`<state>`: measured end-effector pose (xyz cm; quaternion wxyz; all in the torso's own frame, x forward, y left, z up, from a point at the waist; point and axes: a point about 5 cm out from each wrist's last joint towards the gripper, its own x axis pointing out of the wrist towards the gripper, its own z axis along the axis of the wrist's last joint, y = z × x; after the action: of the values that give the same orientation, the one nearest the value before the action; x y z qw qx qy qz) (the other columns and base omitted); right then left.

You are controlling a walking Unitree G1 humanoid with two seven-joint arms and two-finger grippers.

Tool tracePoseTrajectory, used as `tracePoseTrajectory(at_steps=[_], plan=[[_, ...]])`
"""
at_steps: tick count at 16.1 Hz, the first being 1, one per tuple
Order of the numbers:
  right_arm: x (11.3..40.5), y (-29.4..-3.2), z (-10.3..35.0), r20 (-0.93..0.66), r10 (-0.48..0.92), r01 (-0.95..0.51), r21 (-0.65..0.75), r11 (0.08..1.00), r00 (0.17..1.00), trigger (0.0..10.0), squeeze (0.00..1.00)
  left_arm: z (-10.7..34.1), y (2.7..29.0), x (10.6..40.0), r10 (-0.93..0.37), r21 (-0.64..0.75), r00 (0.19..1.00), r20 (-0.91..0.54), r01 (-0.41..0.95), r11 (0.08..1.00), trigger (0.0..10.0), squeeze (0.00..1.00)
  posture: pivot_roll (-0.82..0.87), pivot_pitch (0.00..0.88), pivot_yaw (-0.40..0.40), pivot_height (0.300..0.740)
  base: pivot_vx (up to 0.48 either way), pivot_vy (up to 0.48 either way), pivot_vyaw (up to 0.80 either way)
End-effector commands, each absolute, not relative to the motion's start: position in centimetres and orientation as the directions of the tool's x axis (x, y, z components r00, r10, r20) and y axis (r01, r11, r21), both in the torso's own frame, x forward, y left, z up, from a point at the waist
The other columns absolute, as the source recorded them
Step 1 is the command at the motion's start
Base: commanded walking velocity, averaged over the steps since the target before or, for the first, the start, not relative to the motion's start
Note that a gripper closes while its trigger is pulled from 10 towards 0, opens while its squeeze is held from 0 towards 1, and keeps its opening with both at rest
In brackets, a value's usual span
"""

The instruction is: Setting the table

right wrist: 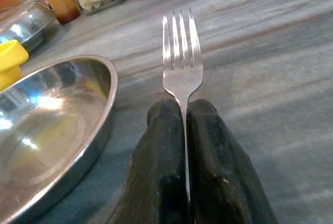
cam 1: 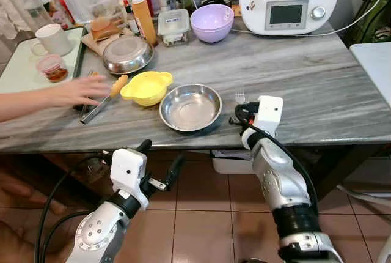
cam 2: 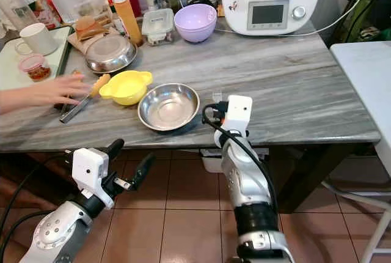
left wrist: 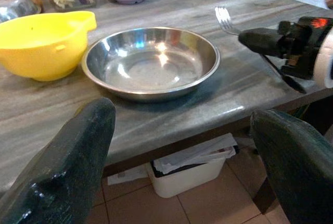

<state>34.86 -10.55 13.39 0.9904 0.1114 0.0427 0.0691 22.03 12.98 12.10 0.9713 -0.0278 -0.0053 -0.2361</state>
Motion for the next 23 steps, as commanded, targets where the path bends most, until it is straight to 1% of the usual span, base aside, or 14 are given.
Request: tracePoseTrajectory(at_steps=[1, 5, 7, 10, 17, 22, 23], plan=[[35.2, -9.7, 13.8, -0.059, 0.157, -0.138, 0.251, 0.958, 0.986, 10.0, 0.0, 12.1, 13.1, 21.7, -0.46, -0.046, 0.888, 0.011, 0.46, 0.887, 10.0, 0.0, -0.06, 0.147, 0.132, 0.74, 0.0, 0.0, 0.0], [36.0, -9.0, 13.8, -0.086, 0.152, -0.124, 0.271, 0.955, 0.985, 10.0, 0.0, 12.2, 13.0, 21.6, -0.465, -0.048, 0.885, 0.006, 0.465, 0.884, 10.0, 0.0, -0.05, 0.152, 0.131, 0.74, 0.0, 0.0, 0.0], [36.1, -8.9, 13.6, -0.097, 0.142, -0.113, 0.255, 0.96, 0.985, 10.0, 0.0, 12.2, 13.0, 21.5, -0.468, -0.048, 0.884, 0.005, 0.468, 0.882, 10.0, 0.0, -0.05, 0.153, 0.129, 0.74, 0.0, 0.0, 0.0], [36.0, -9.0, 12.7, -0.133, 0.132, -0.098, 0.237, 0.967, 0.982, 10.0, 0.0, 12.3, 12.9, 21.5, -0.475, -0.051, 0.88, 0.009, 0.475, 0.878, 10.0, 0.0, -0.05, 0.153, 0.128, 0.74, 0.0, 0.0, 0.0], [36.4, -9.6, 12.3, -0.144, 0.114, -0.081, 0.222, 0.972, 0.983, 10.0, 0.0, 12.5, 12.6, 21.7, -0.497, -0.058, 0.868, 0.012, 0.497, 0.866, 10.0, 0.0, -0.06, 0.154, 0.131, 0.74, 0.0, 0.0, 0.0], [36.4, -8.7, 12.0, -0.15, 0.14, -0.104, 0.225, 0.969, 0.979, 10.0, 0.0, 12.6, 12.6, 21.8, -0.484, -0.06, 0.875, 0.024, 0.484, 0.873, 10.0, 0.0, -0.05, 0.15, 0.124, 0.74, 0.0, 0.0, 0.0], [36.5, -8.6, 12.0, -0.151, 0.143, -0.107, 0.227, 0.968, 0.978, 10.0, 0.93, 12.6, 12.6, 21.8, -0.483, -0.06, 0.875, 0.023, 0.484, 0.873, 10.0, 0.0, -0.05, 0.148, 0.121, 0.74, 0.0, 0.0, 0.0]])
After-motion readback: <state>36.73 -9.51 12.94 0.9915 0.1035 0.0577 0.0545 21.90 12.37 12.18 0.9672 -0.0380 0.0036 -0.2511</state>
